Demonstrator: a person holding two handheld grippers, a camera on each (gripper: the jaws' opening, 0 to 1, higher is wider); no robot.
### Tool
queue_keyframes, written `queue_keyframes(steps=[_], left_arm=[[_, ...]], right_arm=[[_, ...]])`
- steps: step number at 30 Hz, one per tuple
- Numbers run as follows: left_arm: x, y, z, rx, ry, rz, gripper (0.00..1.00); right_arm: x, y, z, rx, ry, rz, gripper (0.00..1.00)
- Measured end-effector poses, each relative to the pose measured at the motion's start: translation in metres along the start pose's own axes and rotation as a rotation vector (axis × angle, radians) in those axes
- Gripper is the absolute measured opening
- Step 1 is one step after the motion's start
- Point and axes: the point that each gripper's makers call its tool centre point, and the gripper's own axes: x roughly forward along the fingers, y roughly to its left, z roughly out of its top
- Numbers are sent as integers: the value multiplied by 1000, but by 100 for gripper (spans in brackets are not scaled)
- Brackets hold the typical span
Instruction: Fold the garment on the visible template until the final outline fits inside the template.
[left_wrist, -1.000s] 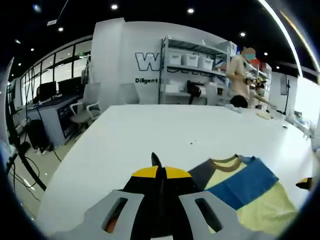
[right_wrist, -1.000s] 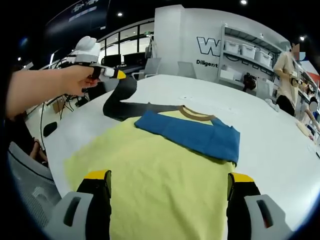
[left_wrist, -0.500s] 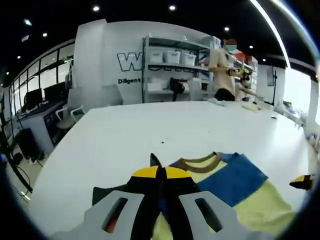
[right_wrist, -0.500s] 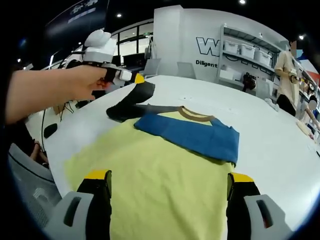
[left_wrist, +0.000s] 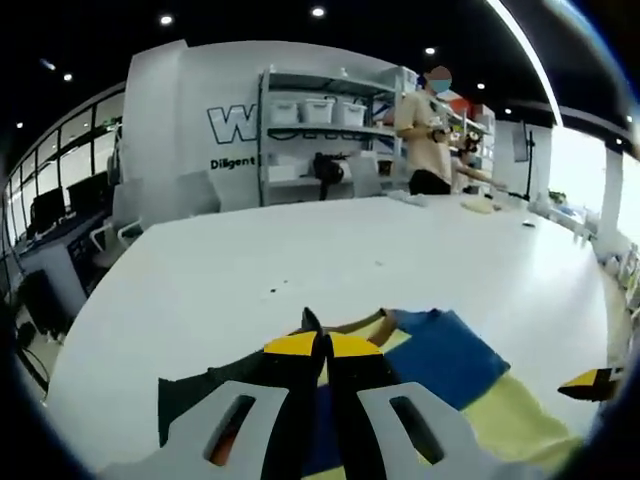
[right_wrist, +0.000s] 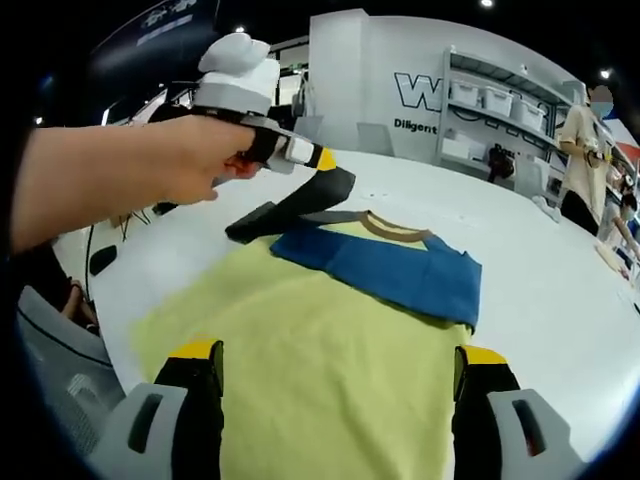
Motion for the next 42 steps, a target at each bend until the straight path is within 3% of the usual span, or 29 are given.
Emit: queue_keyframes(steps=[7,19,35,42], left_arm=[[10,-38,9,33,-6,-57,0],[25,-86,24,47,-28,-128,0],[39,-106,14,40,-13,-163,0],[47,-119,0,49,15,-182,0]], right_arm=[[0,0,-2,0,8,3,96],[0,-1,-6,4,19,3,96],[1,-1,-10,0,40,6,95],[2,-1,-14,-9,62,5,94]])
